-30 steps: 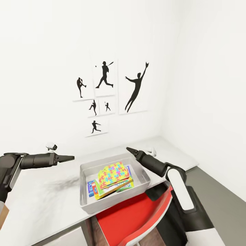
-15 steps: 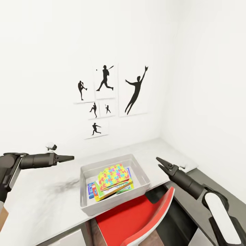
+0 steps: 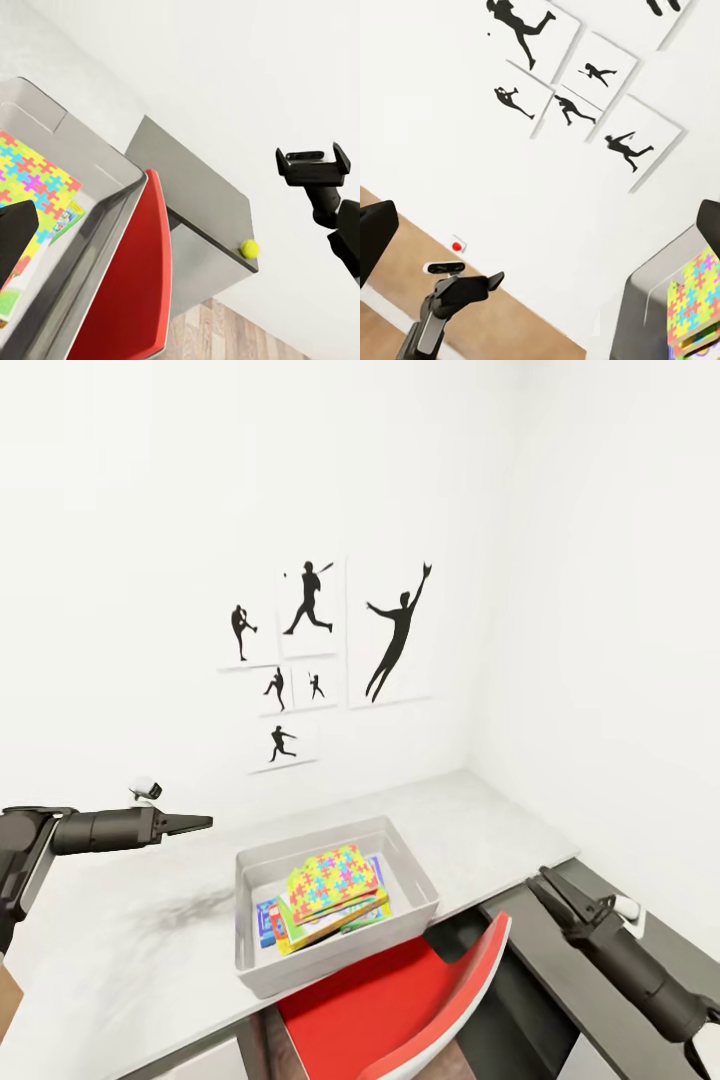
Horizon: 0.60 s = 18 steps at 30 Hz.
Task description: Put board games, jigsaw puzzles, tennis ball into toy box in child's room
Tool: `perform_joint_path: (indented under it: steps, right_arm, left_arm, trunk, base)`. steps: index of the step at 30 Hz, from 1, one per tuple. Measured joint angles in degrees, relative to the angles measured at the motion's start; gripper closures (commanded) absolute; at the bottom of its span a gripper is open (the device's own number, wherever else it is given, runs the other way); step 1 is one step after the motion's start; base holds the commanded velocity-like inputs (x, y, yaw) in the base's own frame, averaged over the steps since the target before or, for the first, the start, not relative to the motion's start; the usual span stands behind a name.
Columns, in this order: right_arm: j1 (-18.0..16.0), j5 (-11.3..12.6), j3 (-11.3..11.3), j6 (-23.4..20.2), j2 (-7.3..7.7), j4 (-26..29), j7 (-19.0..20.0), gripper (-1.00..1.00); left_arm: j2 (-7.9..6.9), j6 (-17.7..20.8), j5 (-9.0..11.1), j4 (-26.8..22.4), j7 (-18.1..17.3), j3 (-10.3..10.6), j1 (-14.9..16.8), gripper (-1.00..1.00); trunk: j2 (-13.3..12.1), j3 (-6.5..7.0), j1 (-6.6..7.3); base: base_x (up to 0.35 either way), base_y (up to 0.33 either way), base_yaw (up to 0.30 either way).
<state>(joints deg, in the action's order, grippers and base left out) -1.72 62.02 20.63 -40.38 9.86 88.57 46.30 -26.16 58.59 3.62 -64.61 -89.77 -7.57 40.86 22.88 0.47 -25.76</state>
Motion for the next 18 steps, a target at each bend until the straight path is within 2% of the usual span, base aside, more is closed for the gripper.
perform_joint_path:
  steps: [8, 14, 18]
  right_arm:
    - [0.7, -0.4, 0.7, 1.0, 0.28, -0.7, 1.3, -1.00]
    - [1.0, -0.4, 3.9, 0.8, 0.36, -1.3, 1.6, -1.00]
    - [1.0, -0.5, 5.2, 0.9, 0.27, -1.7, 1.6, -1.00]
  left_arm:
    - [-0.02, 0.3, 0.0, 0.0, 0.0, 0.0, 0.0, -1.00]
    - [0.04, 0.4, 0.0, 0.0, 0.0, 0.0, 0.0, -1.00]
    - [0.10, 0.5, -0.1, 0.0, 0.0, 0.0, 0.0, -1.00]
  trunk:
    - [0.0, 0.24, 0.00]
    - [0.0, 0.26, 0.00]
    - [0.0, 0.27, 0.00]
  base:
    - [0.000, 0.000, 0.000]
    - [0.000, 0.000, 0.000]
    - [-0.005, 0.000, 0.000]
